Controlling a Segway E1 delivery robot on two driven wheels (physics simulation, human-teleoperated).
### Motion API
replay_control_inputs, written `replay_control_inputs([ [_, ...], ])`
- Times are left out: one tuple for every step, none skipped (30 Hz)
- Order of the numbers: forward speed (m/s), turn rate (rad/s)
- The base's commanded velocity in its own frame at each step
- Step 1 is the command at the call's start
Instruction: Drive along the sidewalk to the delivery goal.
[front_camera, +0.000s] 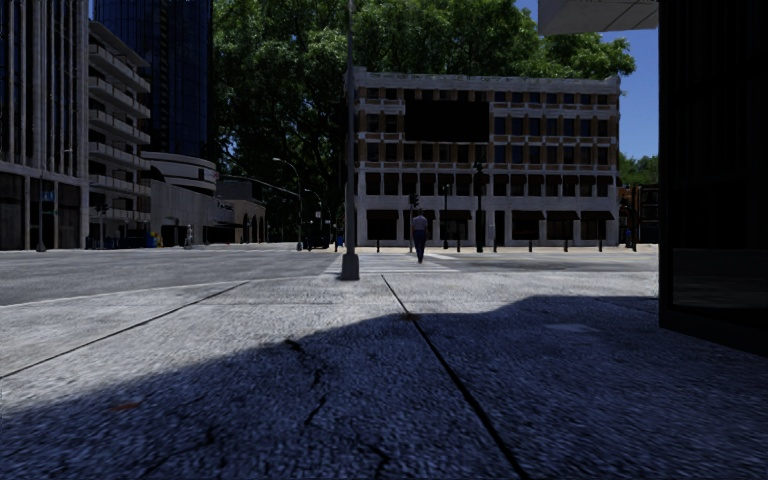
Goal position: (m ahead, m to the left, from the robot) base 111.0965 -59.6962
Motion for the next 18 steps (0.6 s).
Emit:
replay_control_inputs([
  [2.0, 0.0],
  [2.0, 0.0],
  [2.0, 0.0],
  [2.0, 0.0],
  [2.0, 0.0],
  [2.0, 0.0],
  [2.0, 0.0],
  [2.0, 0.0],
  [2.0, -0.01],
  [2.0, -0.11],
  [2.0, -0.15],
  [2.0, -0.15],
  [2.0, -0.16],
  [2.0, -0.2],
  [2.0, -0.26],
  [2.0, -0.29],
  [2.0, -0.29],
  [2.0, -0.29],
])
